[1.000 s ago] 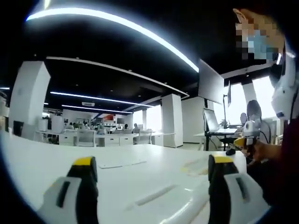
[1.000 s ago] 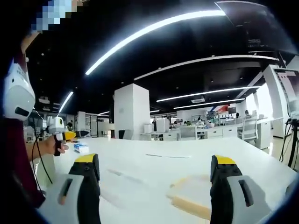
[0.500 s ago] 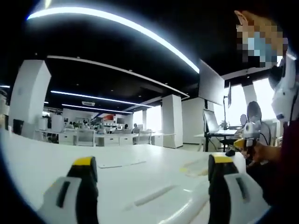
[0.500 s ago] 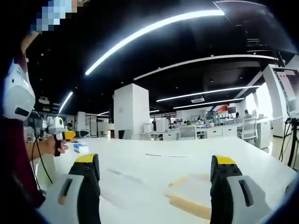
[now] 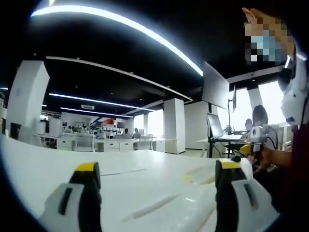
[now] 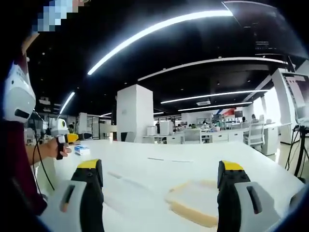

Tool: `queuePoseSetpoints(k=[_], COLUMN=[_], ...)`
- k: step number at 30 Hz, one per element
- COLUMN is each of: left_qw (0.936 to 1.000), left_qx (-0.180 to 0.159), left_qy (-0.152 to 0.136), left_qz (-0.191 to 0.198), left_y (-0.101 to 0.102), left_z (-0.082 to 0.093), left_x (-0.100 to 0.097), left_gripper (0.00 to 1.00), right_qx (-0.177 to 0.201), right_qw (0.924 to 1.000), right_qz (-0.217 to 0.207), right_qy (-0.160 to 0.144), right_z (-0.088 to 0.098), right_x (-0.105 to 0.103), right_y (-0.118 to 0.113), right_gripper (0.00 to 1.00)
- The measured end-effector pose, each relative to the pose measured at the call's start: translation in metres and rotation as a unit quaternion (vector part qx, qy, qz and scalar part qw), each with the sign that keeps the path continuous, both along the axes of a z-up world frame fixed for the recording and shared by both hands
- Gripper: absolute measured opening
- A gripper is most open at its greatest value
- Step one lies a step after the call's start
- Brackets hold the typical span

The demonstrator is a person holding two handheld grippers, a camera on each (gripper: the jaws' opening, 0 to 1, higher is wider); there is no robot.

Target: Snap each plastic latch of the storage box into its locked position after aligning the lid with the box until every specified latch is closed and the lid sits flush.

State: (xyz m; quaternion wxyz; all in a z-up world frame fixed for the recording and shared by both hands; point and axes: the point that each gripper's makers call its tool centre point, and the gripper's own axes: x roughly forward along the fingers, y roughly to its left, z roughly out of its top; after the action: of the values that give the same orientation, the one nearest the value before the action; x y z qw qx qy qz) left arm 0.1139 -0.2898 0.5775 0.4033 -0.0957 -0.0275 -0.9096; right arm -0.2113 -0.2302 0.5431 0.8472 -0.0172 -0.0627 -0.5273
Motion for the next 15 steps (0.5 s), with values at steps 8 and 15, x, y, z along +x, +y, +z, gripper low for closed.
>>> queuePoseSetpoints(k=[8, 15], left_qw=[0.9999, 0.9994], left_qx=[-0.008, -0.017], left_qy=[-0.001, 0.003], left_qz=[-0.012, -0.031], left_y=[-0.01, -0.02], left_z=[0.007, 0.015], left_x=[-0.02, -0.043], left_gripper=[1.0, 1.0], right_qx=[-0.005, -0.013], right_qw=[0.9999, 0.9996], right_qz=[-0.011, -0.023], right_qy=[0.005, 0.012], right_z=[0.007, 0.014], right_x=[-0.016, -0.031], right_y=[-0.003, -0.008], right_gripper=[1.0, 1.0])
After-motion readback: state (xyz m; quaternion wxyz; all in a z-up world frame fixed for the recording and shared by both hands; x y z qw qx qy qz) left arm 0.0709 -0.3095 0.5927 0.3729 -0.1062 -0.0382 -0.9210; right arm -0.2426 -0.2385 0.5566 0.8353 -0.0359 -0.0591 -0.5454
